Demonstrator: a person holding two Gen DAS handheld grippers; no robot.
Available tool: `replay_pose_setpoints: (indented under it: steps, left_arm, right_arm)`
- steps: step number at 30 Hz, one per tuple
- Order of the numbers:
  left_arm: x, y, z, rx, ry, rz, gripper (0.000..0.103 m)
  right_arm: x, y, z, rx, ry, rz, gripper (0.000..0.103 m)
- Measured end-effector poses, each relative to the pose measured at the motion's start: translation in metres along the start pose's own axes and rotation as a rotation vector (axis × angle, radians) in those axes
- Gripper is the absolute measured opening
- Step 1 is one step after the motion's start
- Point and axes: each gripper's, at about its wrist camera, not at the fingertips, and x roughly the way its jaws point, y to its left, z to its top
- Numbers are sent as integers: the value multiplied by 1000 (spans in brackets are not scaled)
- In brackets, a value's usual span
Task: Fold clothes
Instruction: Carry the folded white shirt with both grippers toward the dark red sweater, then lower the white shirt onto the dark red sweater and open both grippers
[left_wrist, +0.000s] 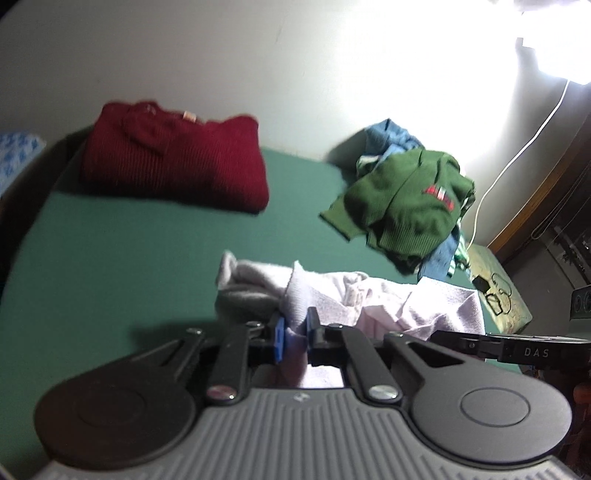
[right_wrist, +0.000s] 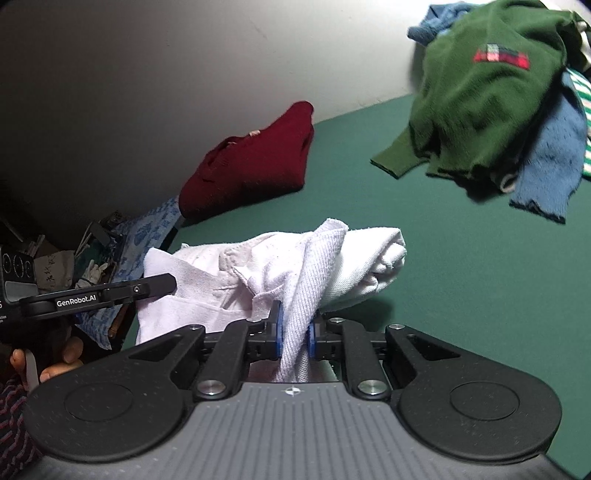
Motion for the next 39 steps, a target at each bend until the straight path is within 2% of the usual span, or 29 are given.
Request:
replay_pose_setpoints:
  steps: [5,10,17,21,25,30,34,38,39]
  left_arm:
    - [-13,8,46,38,-80,14,3]
    - [-15,24,111,81,-167,58,3]
    - [8,62,206,112,-227,149,3]
    - [34,89,240,122,-227,204,3]
    - [74,128,251,74,-170,235,5]
    - [121,173,233,44,-70,288,6]
    - [138,197,222,45,-57,329,30]
    - [139,204,222,53,-77,328,37]
    - [134,203,220,61,-85,331,39]
  right_arm:
    - [9,22,49,-56,-67,49,13]
    - [37,48,107,-130,-137,73,13]
    - [108,79,182,-156,-222,97,13]
    - [152,87,209,-161,-256,90,13]
    - [200,79,217,-149,-244,47,13]
    - [248,59,206,-144,-179,-40,14]
    - [268,42,194,-159,-137,-104,21]
    - [261,31,188,-161,-139,-143,30]
    - [258,29,187,-160,-143,-151,37]
